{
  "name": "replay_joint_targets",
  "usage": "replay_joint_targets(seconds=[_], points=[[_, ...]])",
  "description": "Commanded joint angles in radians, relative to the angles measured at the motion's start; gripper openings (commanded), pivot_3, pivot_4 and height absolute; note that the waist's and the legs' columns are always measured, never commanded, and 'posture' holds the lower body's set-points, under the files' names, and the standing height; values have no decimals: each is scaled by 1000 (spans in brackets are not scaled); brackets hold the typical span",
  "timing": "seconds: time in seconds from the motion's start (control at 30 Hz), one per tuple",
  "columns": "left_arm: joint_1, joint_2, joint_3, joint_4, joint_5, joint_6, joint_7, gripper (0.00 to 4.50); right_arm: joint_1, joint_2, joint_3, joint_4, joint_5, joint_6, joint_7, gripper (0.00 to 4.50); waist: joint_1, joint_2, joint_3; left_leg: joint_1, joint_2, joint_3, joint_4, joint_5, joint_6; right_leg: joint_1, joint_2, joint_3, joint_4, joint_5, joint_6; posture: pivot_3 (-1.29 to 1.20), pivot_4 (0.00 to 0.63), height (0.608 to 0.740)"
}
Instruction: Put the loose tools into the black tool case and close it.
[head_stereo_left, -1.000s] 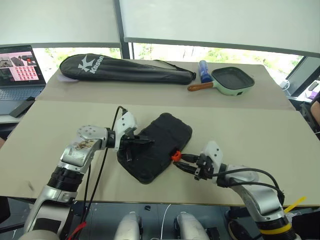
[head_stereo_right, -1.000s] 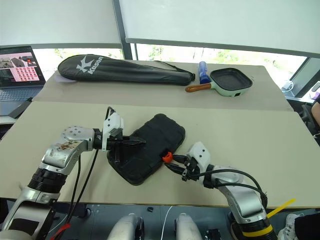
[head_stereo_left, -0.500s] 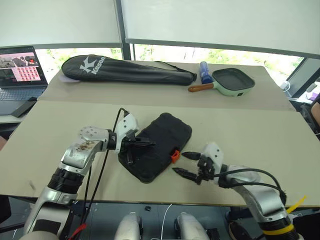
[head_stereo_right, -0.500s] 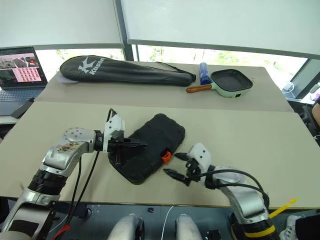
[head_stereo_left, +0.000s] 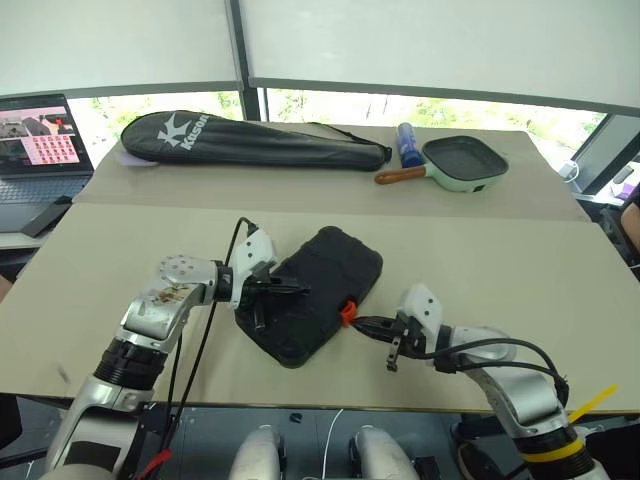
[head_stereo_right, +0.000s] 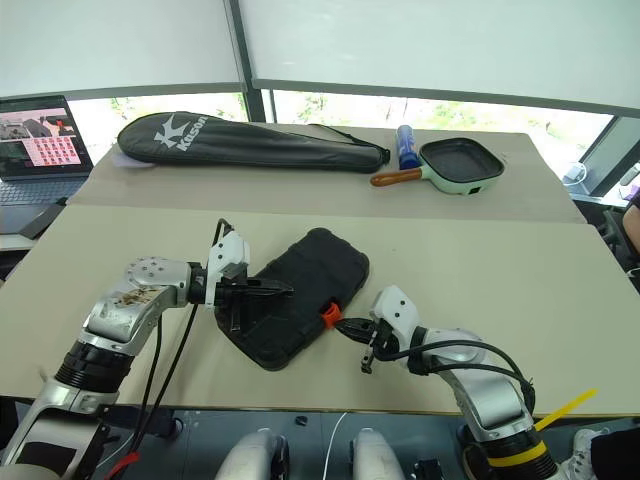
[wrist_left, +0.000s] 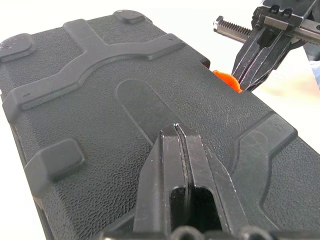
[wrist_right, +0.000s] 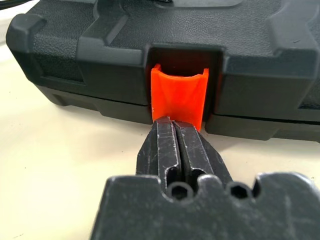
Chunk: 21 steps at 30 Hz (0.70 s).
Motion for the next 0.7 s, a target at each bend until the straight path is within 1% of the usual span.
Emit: replay_joint_targets(seconds=[0.03, 0.37, 0.53, 0.7], points=[[35, 8, -73, 56, 47, 48, -8, 0, -44, 27, 10, 6, -9, -40, -11, 81, -1, 0, 0, 0, 0, 0, 0, 0, 0, 0, 0, 0, 0, 0, 0, 0, 150, 740], [51, 15, -78, 48, 47, 64, -6, 0, -73, 93, 16, 34, -19, -49, -17, 81, -4, 0, 0, 2, 1, 0, -1, 0, 0, 1, 1, 1, 0, 0, -1, 0, 150, 740], [57, 19, -80, 46, 49, 68, -5, 0, -87, 92, 16, 40, -20, -46, -11, 81, -5, 0, 0, 2, 1, 0, -1, 0, 0, 0, 1, 1, 0, 0, -1, 0, 150, 740], [62, 21, -82, 42, 48, 71, -3, 0, -122, 52, 30, 17, -24, 19, 12, 81, -6, 0, 0, 2, 1, 0, -2, 0, 0, 0, 1, 1, 0, 0, -1, 0, 150, 740]])
